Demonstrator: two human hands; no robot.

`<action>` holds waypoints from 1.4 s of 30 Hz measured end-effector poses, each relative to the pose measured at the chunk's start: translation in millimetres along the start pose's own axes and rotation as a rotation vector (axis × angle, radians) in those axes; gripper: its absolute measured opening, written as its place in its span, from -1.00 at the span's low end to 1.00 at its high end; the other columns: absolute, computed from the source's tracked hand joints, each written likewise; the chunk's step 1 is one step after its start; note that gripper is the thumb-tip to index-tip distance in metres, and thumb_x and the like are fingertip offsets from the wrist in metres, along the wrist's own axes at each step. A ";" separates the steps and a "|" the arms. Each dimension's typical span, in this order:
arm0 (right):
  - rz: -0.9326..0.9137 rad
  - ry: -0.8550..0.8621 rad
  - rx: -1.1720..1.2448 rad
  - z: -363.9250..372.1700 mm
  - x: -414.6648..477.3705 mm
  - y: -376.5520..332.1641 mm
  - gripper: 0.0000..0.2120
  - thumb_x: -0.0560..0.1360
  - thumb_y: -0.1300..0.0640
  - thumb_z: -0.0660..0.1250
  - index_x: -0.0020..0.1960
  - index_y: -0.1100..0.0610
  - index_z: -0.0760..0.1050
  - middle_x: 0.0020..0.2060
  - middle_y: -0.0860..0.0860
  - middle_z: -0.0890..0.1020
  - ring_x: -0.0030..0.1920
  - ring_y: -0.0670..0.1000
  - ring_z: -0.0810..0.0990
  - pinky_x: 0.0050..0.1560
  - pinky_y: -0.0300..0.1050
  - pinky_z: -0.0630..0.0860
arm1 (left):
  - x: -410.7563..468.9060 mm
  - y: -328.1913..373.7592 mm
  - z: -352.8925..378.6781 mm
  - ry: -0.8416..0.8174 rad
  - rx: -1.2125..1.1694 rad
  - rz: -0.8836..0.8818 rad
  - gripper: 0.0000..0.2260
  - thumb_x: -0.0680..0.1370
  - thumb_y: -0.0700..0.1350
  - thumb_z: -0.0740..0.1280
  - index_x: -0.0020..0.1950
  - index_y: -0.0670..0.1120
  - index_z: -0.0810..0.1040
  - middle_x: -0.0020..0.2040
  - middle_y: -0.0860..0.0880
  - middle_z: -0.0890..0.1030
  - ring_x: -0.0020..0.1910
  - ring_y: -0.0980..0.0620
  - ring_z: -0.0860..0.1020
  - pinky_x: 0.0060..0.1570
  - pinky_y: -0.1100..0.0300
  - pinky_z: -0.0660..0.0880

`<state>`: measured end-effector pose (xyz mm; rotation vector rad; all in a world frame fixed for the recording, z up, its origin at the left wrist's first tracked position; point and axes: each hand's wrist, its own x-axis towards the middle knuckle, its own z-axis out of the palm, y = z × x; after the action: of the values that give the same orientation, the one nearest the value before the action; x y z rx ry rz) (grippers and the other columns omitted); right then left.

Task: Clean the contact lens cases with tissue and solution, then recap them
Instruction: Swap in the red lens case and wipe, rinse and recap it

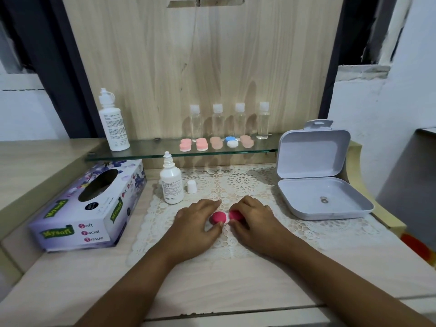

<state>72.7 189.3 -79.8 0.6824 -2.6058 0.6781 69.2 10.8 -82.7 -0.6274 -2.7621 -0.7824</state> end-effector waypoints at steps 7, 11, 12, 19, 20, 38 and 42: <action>0.000 0.010 0.005 -0.5 0.0 -0.3 -0.80 0.53 0.07 0.22 0.11 0.08 0.47 -0.01 -0.04 0.44 0.07 -0.05 0.39 0.00 -0.14 0.20 | -0.7 -2.0 -1.5 0.058 -0.092 0.010 -0.46 0.36 0.28 0.15 0.27 0.11 0.47 0.05 0.24 0.47 0.11 0.23 0.44 0.22 0.05 0.39; 0.001 0.011 0.002 -0.8 0.2 -0.4 -0.80 0.53 0.07 0.21 0.12 0.09 0.47 -0.02 -0.04 0.44 0.06 -0.06 0.38 0.00 -0.14 0.20 | -1.0 -0.2 -2.9 0.069 -0.063 0.050 -0.47 0.38 0.25 0.20 0.30 0.08 0.44 0.12 0.24 0.41 0.17 0.20 0.42 0.22 0.15 0.37; -0.001 0.014 0.003 -0.6 0.1 -0.3 -0.79 0.53 0.07 0.21 0.12 0.09 0.47 -0.02 -0.05 0.43 0.06 -0.06 0.38 -0.01 -0.14 0.20 | -1.5 0.7 -3.3 0.053 -0.084 0.061 -0.50 0.40 0.14 0.23 0.33 0.07 0.43 0.15 0.25 0.41 0.21 0.21 0.42 0.25 0.21 0.35; -0.001 0.015 0.012 0.2 0.6 1.2 -0.81 0.52 0.08 0.22 0.10 0.09 0.48 -0.02 -0.04 0.45 0.05 -0.06 0.40 0.00 -0.15 0.21 | -1.2 -0.1 -2.7 0.053 -0.109 0.081 -0.58 0.46 0.04 0.28 0.31 0.04 0.46 0.09 0.18 0.47 0.09 0.25 0.45 0.18 0.27 0.40; -0.002 0.015 0.010 0.3 0.6 1.3 -0.81 0.52 0.07 0.22 0.10 0.09 0.48 -0.02 -0.04 0.45 0.06 -0.07 0.39 0.00 -0.16 0.20 | -1.2 -0.2 -2.4 0.061 -0.096 0.083 -0.59 0.47 0.06 0.29 0.31 0.04 0.46 0.08 0.18 0.46 0.09 0.25 0.44 0.17 0.28 0.40; 0.008 0.013 0.009 1.0 -0.1 1.9 -0.80 0.52 0.06 0.23 0.11 0.08 0.48 -0.01 -0.04 0.45 0.06 -0.07 0.39 0.01 -0.16 0.20 | -0.4 2.1 0.3 0.088 -0.033 0.120 -0.66 0.53 0.00 0.31 0.30 -0.01 0.48 0.03 0.13 0.45 0.05 0.20 0.42 0.04 0.49 0.28; 0.018 0.008 0.024 1.8 -0.1 2.7 -0.79 0.50 0.02 0.22 0.08 0.06 0.49 -0.02 -0.06 0.45 0.04 -0.08 0.38 0.00 -0.14 0.21 | 2.2 3.8 0.6 0.096 -0.084 0.065 -0.75 0.51 0.01 0.35 0.16 -0.02 0.57 -0.07 0.16 0.44 -0.02 0.20 0.44 0.01 0.42 0.34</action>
<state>71.0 190.4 -82.3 0.6622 -2.6031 0.7169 68.9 14.8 -80.8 -0.6736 -2.6199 -0.8935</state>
